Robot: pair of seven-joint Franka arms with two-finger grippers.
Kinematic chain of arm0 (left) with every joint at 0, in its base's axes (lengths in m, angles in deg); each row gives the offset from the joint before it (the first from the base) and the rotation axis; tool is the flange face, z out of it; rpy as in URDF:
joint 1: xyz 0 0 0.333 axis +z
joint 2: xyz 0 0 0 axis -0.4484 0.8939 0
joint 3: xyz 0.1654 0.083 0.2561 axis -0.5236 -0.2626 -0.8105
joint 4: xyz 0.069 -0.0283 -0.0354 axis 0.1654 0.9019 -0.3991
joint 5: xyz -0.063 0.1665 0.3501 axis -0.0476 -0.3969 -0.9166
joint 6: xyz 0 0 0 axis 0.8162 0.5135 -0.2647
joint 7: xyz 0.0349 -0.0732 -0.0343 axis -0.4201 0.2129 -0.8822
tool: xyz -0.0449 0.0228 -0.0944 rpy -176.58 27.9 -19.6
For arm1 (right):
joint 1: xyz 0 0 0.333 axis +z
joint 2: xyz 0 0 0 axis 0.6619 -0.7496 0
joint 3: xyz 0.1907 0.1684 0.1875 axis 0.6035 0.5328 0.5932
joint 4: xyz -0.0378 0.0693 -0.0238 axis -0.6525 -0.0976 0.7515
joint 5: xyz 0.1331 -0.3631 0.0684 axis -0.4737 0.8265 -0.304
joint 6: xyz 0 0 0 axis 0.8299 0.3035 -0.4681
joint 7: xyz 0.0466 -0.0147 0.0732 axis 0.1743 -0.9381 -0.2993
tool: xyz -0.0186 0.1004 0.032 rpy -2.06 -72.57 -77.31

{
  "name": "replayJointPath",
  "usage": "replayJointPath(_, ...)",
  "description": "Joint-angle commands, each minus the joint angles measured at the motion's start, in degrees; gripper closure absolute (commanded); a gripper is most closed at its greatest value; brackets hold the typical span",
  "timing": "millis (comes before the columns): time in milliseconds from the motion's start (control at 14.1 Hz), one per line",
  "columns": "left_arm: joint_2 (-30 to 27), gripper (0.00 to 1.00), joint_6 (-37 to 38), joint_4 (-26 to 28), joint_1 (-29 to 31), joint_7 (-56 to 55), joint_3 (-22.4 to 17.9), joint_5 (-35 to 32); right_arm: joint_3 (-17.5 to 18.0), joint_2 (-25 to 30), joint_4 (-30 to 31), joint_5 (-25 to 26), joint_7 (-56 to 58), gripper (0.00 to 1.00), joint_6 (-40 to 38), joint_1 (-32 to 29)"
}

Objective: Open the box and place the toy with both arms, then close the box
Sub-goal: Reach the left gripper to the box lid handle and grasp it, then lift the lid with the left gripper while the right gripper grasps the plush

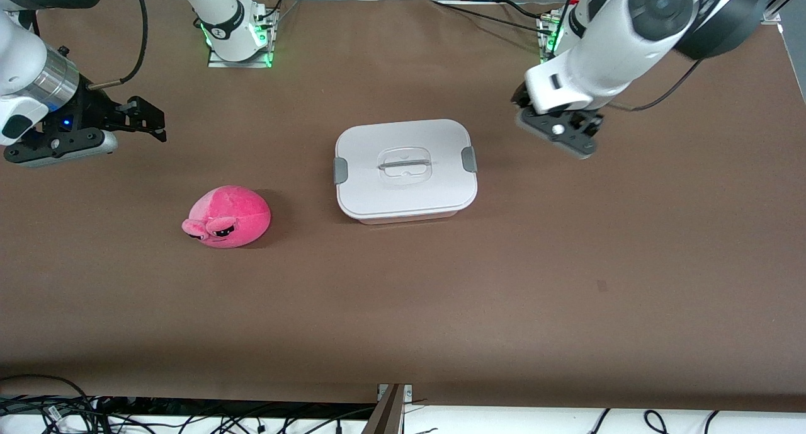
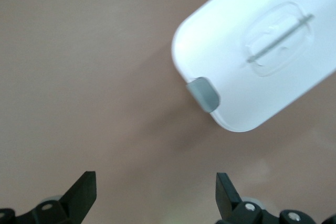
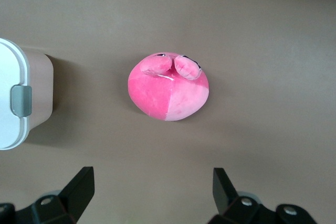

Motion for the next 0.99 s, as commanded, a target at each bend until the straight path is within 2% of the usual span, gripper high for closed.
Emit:
replayJointPath(0,10.82,0.0,1.38,-10.28,-3.07,6.74,1.78,-0.39,0.1,-0.81,-1.42,0.36,0.79,0.0,-0.96,-0.27)
replayJointPath(284,16.19,0.0,-9.85,-10.2,-11.87,14.38,1.78,-3.03,0.19,-0.81,-1.15,-0.08,-0.09,0.0,-0.96,-0.27)
replayJointPath(426,18.92,0.0,-14.5,-9.94,-14.24,18.77,1.69,-3.29,0.27,-1.59,-0.72,0.01,0.09,0.0,-0.96,-0.1)
replayJointPath(640,22.61,0.0,-19.88,-9.67,-15.4,22.22,1.87,-7.86,0.28,-3.7,1.22,-0.08,0.0,0.0,2.1,-0.09)
replayJointPath(711,23.84,0.1,-21.72,-9.67,-16.36,22.66,1.78,-8.3,0.28,-5.28,1.22,-0.08,0.0,0.0,3.68,-0.01)
replayJointPath(782,24.64,0.31,-23.13,-9.67,-16.63,23.79,1.86,-8.91,0.28,-6.95,1.48,-0.16,0.0,0.0,5.52,-0.01)
replayJointPath(924,25.52,0.57,-23.84,-9.76,-17.33,23.89,1.87,-8.92,0.28,-8.89,4.8,-0.43,-0.26,0.0,10.7,-0.09)
